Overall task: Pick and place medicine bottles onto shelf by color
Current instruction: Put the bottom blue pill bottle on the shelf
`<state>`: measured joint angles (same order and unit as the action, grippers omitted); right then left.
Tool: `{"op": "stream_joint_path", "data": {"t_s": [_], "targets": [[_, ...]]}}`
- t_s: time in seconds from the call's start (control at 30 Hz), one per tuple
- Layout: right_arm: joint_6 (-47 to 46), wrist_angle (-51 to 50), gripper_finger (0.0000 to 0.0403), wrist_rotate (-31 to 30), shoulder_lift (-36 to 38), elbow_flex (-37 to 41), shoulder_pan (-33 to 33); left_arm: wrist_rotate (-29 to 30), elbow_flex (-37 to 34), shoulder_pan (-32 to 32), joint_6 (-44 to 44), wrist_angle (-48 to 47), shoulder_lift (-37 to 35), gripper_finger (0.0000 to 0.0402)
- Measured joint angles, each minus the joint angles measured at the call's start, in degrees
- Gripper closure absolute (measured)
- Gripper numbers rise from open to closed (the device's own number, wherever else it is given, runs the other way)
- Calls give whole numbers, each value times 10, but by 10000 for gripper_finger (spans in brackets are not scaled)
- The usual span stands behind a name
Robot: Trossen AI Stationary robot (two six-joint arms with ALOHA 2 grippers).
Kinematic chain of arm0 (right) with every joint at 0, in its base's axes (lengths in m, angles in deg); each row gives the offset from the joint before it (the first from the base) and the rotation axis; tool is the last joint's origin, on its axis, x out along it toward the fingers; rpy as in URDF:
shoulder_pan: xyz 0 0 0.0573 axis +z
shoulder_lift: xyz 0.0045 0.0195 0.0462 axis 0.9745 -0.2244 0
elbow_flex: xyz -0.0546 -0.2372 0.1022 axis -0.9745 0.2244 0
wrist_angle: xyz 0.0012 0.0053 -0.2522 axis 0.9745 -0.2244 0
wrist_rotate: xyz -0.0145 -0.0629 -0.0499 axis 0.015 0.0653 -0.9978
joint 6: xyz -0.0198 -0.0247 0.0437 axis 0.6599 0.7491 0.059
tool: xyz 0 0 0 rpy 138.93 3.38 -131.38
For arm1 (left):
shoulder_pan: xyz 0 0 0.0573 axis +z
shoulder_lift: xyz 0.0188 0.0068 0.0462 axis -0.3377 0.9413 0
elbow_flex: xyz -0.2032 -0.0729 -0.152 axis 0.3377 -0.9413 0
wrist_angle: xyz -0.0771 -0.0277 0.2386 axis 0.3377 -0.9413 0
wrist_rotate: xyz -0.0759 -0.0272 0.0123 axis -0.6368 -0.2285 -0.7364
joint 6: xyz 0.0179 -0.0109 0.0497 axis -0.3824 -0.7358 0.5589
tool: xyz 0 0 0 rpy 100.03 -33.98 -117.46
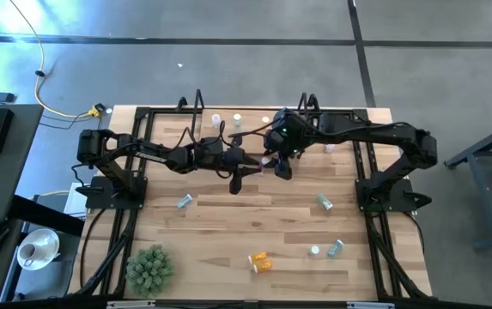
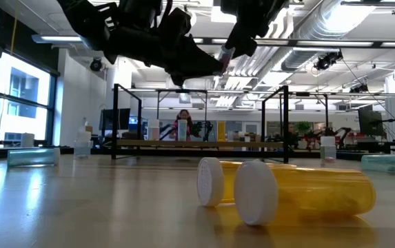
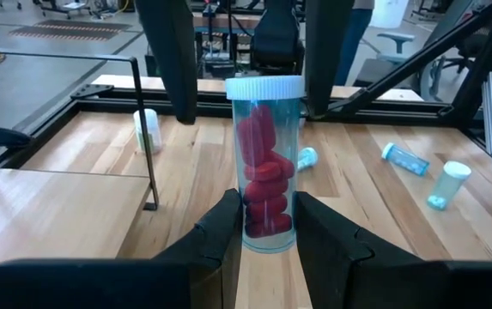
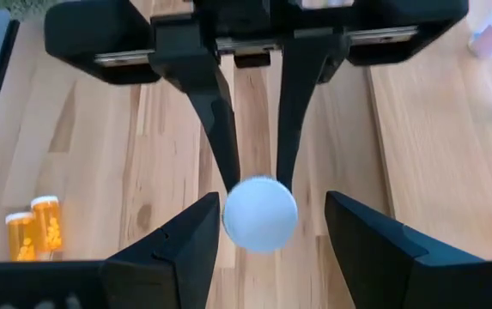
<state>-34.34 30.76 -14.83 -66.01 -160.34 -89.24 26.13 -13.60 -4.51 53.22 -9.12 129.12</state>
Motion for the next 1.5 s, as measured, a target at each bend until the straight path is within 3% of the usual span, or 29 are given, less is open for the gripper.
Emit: {"op": "stream_joint_path", "data": {"t_s": [0.13, 0.47, 0.83, 1.1, 1.37, 1.5], "targets": [[-12, -5, 216, 0, -6, 0, 0, 0, 0, 0, 0, 1, 0, 316], [-13, -2, 294, 2, -10, 0, 0, 2, 0, 1, 0, 0, 0, 316], [-18, 15, 272, 2, -10, 0, 0, 1, 0, 1, 0, 0, 0, 316], [-19, 15, 316, 2, -10, 0, 0, 1, 0, 1, 0, 0, 0, 316], [-19, 13, 301, 0, -10, 0, 0, 33, 0, 0, -2, 0, 0, 315], [-19, 12, 306, -5, -10, 0, 0, 37, 0, 0, 2, -3, 0, 296]]}}
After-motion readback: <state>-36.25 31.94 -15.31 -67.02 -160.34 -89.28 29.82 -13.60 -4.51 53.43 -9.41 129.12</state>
